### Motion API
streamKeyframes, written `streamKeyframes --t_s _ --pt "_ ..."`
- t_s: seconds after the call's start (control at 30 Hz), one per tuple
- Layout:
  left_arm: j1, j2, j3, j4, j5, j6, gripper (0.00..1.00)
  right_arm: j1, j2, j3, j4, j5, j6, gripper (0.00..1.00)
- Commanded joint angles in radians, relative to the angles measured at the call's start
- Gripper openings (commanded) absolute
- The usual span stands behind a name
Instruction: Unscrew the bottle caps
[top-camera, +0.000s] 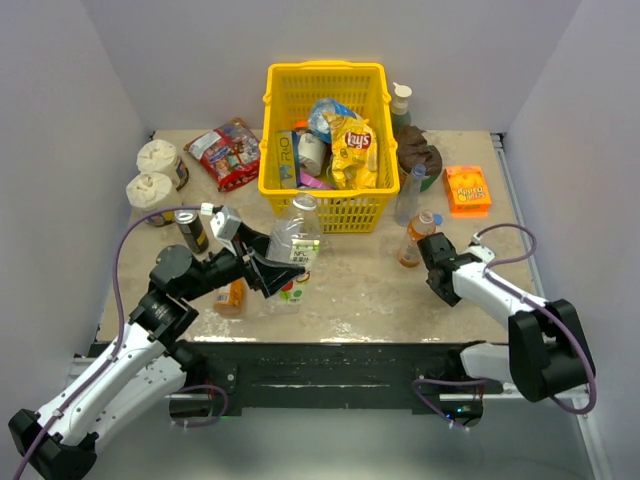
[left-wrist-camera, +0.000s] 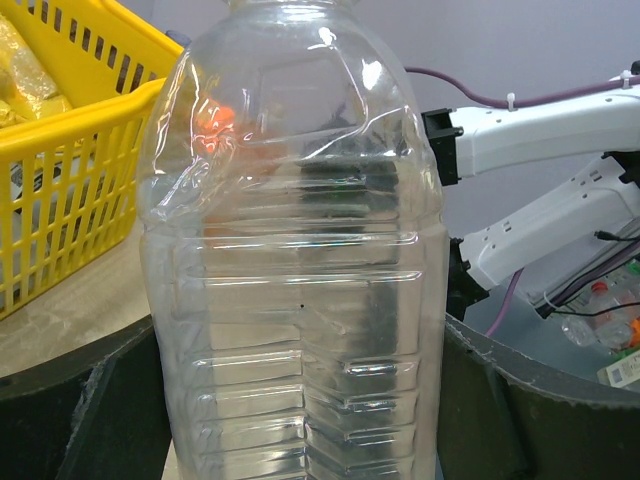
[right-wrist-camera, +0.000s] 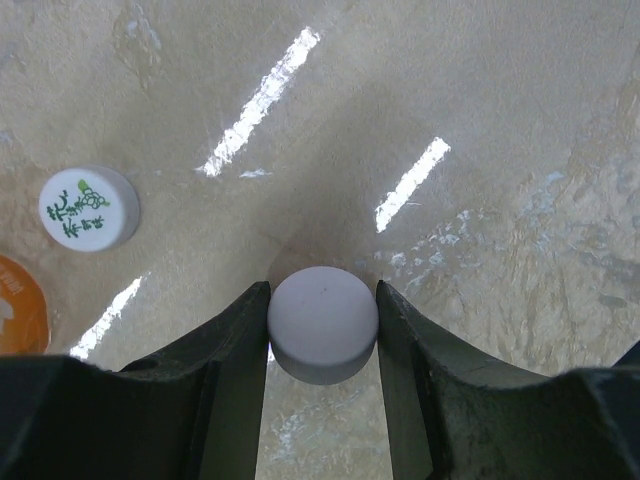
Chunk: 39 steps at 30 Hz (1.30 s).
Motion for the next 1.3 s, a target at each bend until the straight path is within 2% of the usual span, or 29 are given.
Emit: streamKeyframes --t_s 0.0,0.3,0.6,0.97,1.1,1.27 --pt "0.006 -0.014 0.013 0.033 -0.016 0.019 0.22 0.011 0.068 0.079 -0.024 0.072 0.045 0.27" --pt "0.004 -0.031 0.018 0.007 -0.037 0.036 0.22 0.018 0.077 0.086 -0.041 0.083 0.065 0.38" --pt "0.006 -0.016 0.019 0.014 -0.023 0.034 0.22 0.020 0.119 0.109 -0.047 0.074 0.048 0.60" --pt "0.006 -0.010 0.024 0.007 -0.025 0.051 0.22 0.018 0.105 0.105 -0.046 0.072 0.045 0.67" --pt "0.006 0.006 0.031 -0.001 -0.016 0.062 0.22 0.020 0.055 0.089 -0.056 0.069 0.056 0.70" --pt "0.007 0.012 0.039 -0.006 -0.014 0.065 0.22 0.020 -0.027 0.062 -0.131 0.056 0.106 0.69"
